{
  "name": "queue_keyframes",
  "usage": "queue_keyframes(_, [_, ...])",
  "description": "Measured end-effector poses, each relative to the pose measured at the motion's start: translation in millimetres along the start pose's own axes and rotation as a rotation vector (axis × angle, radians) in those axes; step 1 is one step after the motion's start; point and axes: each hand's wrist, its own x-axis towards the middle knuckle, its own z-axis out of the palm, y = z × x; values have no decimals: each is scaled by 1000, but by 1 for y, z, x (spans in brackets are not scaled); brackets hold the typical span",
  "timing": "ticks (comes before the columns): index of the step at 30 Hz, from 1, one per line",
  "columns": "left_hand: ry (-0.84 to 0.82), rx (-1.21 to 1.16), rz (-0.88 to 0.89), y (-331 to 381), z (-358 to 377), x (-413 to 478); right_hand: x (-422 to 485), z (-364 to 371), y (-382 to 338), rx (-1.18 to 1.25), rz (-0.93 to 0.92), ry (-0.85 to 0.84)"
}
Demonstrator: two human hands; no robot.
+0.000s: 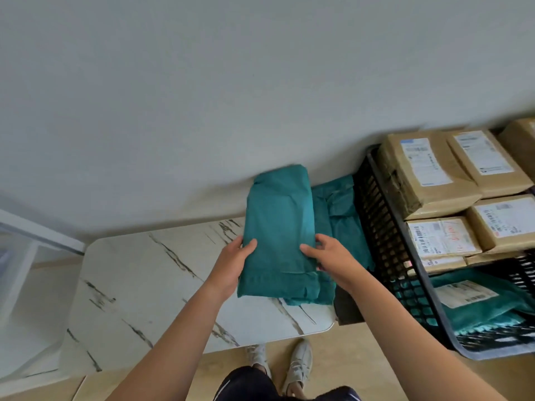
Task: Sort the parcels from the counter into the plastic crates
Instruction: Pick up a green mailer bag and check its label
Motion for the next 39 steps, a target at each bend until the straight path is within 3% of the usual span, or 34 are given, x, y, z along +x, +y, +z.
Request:
queue_keyframes(6, [-101,-1,324,103,42,-66,-75,-36,-94,-11,-373,32])
queue_keyframes(16, [-273,50,873,263,93,-149,-209,-63,-250,-46,-968,293])
queue_keyframes(20, [-303,51,940,280,94,-165,-229,-56,-264,-24,-1040,330])
queue_keyframes(24, [-288,60,925,284,94,-171,-231,-48,-267,-16,-994,390])
queue_keyframes(28, [-52,132,1059,286,98,-171,-234,-33,-276,-186,-1021,862])
queue_keyframes(29, [36,165,1102,286,101,-171,-237,-26,-277,-210,-1042,884])
queue_keyframes(31, [114,184,1181,284,110,-177,-243,-7,-279,-229,-1067,747])
queue_keyframes(34, [-12,281,1268,273,127,-189,-245,19,-282,-203,-1082,542])
queue_keyframes(39, [-160,714,1556,259,139,-192,-256,6,-300,160,-1145,569])
